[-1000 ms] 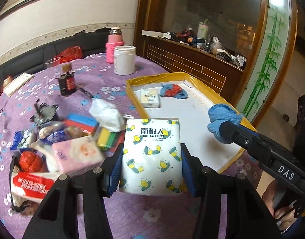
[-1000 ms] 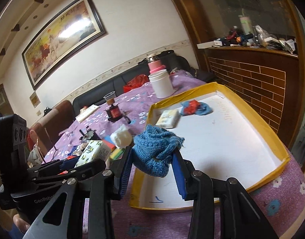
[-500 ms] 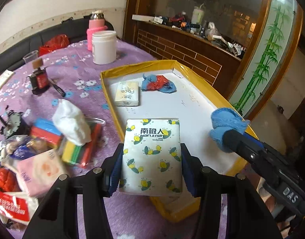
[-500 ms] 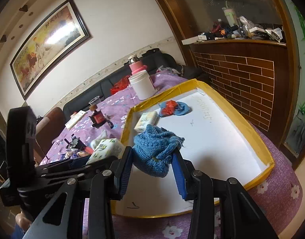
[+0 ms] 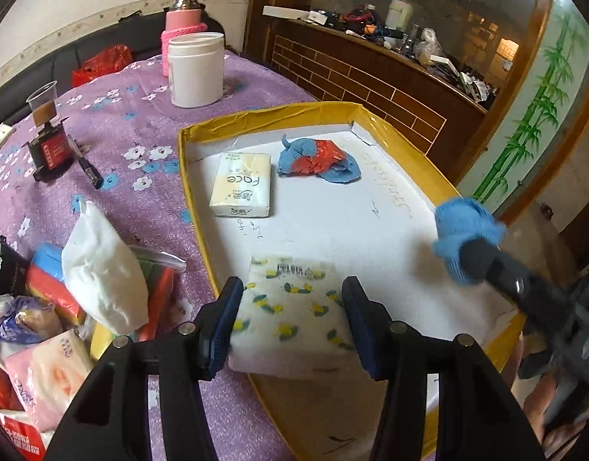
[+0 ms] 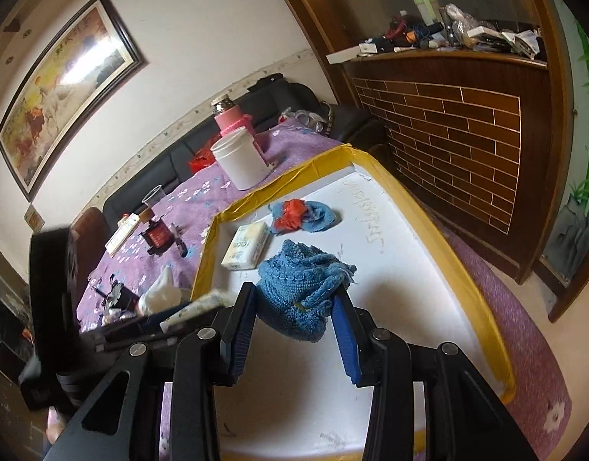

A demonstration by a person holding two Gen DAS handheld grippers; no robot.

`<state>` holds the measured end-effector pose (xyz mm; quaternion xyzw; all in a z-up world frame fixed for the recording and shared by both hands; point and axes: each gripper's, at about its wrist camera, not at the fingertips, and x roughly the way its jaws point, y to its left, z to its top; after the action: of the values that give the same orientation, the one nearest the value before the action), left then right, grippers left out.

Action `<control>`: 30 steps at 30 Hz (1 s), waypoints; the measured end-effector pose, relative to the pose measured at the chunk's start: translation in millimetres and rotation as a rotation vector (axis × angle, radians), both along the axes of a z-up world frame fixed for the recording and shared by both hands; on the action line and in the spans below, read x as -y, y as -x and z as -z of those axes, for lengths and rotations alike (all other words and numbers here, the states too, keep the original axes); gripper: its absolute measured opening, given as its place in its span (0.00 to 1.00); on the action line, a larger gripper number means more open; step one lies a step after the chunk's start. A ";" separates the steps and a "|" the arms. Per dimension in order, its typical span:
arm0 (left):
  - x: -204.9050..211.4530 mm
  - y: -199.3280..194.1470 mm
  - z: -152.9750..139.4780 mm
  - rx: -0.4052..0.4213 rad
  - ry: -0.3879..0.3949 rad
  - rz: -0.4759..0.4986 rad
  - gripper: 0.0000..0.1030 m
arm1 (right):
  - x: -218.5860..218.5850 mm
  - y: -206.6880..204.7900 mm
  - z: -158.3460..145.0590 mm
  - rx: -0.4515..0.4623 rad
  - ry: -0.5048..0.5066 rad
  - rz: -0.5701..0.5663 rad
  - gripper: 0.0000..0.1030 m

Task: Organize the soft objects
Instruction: 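Release the blue sock and the white tissue pack into the tray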

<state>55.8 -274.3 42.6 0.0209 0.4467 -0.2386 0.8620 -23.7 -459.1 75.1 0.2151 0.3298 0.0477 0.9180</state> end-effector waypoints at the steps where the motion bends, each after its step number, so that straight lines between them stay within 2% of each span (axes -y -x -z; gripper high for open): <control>1: 0.9 0.0 0.5 0.004 -0.003 0.002 0.50 | 0.6 -4.5 0.5 -0.009 0.003 0.000 0.41; 6: 3.9 -2.1 4.7 0.010 0.000 0.029 0.50 | -2.4 -29.8 5.2 -0.058 -0.014 -0.020 0.41; 11: 10.6 -7.8 6.3 0.008 0.023 0.048 0.50 | -5.6 -60.7 11.0 -0.135 -0.001 -0.024 0.41; 18: 14.1 -12.2 12.5 0.008 0.016 0.051 0.50 | -14.9 -92.6 23.7 -0.229 0.030 -0.051 0.41; 24: 18.3 -4.2 11.9 0.034 -0.005 0.061 0.51 | -17.8 -94.0 22.1 -0.238 0.045 -0.045 0.47; 26: 19.3 -1.7 11.2 0.041 -0.009 0.067 0.54 | -17.4 -91.2 21.4 -0.232 0.042 -0.037 0.52; 30: 20.2 5.7 7.0 0.082 -0.023 0.068 0.63 | -14.1 -77.6 17.3 -0.193 0.022 -0.016 0.54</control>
<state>50.0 -294.4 35.6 0.0561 0.4126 -0.2615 0.8707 53.9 -445.0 57.8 0.2060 0.4191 0.0307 0.8837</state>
